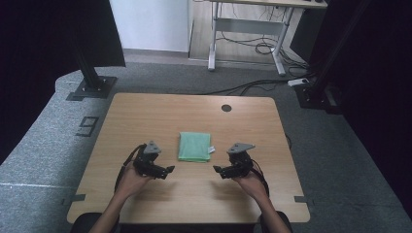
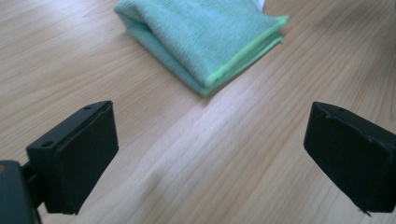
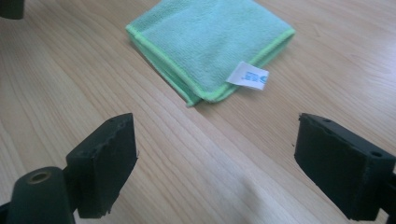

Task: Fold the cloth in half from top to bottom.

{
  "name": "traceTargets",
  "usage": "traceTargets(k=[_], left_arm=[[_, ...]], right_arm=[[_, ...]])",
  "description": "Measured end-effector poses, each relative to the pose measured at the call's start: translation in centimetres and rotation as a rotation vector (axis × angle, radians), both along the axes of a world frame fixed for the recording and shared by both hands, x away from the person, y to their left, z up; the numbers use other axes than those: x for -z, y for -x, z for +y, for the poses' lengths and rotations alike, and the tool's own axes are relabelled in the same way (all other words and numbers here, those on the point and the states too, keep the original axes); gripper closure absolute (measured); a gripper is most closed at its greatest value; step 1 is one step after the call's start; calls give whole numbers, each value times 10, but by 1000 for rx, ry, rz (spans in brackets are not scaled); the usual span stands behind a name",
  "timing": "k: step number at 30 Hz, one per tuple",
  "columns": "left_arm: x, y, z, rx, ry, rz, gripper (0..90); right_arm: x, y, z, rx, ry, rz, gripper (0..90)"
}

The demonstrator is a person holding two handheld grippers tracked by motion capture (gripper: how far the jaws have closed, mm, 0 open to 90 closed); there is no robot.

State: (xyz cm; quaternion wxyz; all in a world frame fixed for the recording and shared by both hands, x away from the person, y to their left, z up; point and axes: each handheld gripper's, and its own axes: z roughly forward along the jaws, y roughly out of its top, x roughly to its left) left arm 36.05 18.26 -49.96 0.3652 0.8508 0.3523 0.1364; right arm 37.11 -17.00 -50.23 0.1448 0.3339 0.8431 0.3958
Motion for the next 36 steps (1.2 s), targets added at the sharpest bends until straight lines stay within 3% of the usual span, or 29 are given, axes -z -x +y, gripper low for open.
traceTargets(k=[7,14,18,30,36], left_arm=[[12,13,20,-33,-24,-20,0],[30,18,35,-63,-20,1,0],[38,17,36,-71,-55,7,0],[49,16,32,-64,-71,43,0],[49,16,33,-64,-70,47,0]], right_arm=[[2,10,-19,38,-10,-7,57],[22,15,-32,63,21,21,6],[32,15,-35,72,36,28,1],[54,14,-34,62,61,41,0],[54,14,-33,57,63,40,0]])
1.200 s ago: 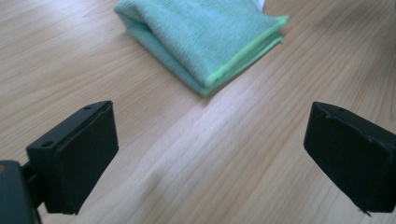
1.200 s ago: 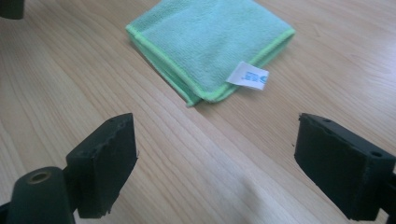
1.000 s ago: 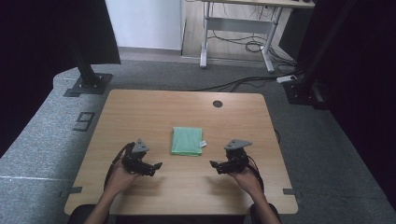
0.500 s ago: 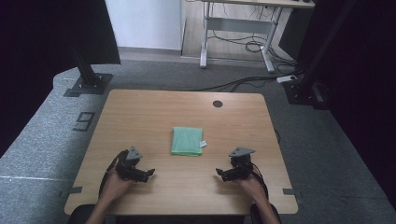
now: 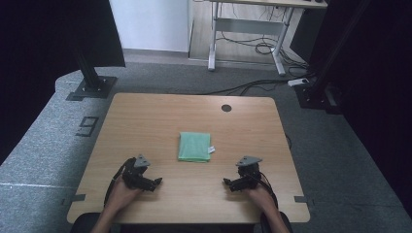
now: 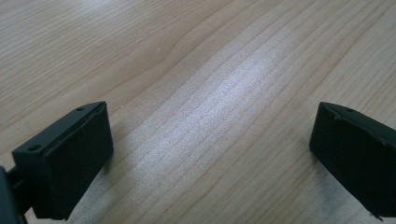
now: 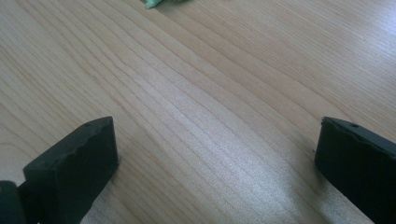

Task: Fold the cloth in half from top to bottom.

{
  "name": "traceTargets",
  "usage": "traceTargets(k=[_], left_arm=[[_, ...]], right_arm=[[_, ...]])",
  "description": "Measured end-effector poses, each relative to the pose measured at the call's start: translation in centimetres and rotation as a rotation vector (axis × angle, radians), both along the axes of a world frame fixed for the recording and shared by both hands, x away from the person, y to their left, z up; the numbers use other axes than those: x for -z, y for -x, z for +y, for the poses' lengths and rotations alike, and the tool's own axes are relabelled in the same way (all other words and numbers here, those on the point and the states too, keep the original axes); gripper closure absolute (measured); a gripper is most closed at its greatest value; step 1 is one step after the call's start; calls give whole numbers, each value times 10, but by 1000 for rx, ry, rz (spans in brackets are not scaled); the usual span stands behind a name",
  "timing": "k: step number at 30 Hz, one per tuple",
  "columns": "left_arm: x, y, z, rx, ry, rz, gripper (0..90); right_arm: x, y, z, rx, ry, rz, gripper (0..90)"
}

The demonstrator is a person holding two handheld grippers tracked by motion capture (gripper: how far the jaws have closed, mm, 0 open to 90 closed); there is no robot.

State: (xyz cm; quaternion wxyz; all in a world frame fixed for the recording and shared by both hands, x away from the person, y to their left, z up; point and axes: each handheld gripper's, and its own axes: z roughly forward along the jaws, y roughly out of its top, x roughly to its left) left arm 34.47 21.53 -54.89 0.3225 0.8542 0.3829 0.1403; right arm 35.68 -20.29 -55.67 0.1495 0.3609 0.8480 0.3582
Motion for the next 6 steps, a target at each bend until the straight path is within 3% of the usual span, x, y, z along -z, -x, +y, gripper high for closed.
traceTargets(k=[6], left_arm=[[0,0,-1,-15,-3,0,0]], right_arm=[[0,0,0,0,0,0,0]])
